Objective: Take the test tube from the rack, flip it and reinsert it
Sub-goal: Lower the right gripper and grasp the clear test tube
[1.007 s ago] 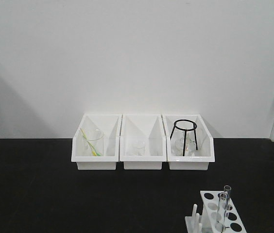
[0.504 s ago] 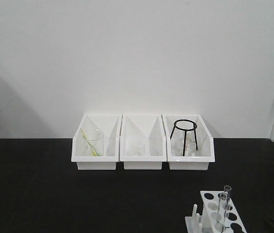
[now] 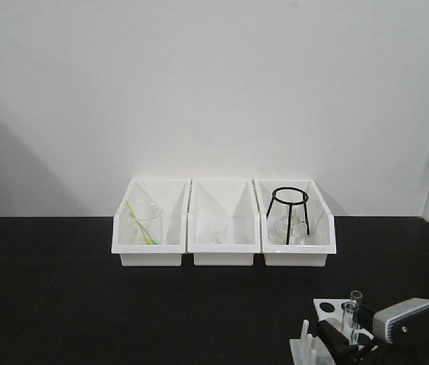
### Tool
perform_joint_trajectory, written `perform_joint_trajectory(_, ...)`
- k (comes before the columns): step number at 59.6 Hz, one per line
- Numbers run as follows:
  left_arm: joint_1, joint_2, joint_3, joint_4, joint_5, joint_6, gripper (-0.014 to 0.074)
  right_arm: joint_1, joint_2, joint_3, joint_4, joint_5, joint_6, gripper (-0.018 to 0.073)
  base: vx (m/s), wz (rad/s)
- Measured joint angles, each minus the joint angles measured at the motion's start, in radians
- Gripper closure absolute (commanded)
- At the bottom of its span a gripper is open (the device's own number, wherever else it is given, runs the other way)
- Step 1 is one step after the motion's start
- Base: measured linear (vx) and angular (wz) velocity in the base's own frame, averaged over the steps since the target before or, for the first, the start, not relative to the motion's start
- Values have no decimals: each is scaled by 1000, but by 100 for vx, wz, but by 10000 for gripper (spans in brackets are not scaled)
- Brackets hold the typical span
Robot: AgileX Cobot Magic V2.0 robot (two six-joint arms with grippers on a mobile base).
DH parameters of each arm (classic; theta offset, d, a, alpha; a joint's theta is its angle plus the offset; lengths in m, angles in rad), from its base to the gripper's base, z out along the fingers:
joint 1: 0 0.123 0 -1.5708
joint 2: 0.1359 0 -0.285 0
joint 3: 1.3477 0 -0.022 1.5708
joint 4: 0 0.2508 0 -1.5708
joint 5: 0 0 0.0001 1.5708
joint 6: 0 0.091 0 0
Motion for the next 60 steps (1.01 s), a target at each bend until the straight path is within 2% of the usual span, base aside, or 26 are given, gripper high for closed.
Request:
perform_joint_trajectory(13,0,0,0,0,0,0,603,0,52,-28,-6,-1,0,105,0,0)
perform_joint_trajectory(32,0,0,0,0,0,0,603,0,57,-29,3,-1,0,364,0,0)
perform_joint_trajectory(40,0,0,0,0,0,0,603,0,57,-29,6,-7,0,437,0,0)
perform_joint_trajectory(51,0,0,0,0,0,0,603,0,38,-29,6,-35,1,456,0,0)
perform_joint_trajectory(60,0,0,0,0,0,0,603,0,-57,-29,6,25,26,449,0,0)
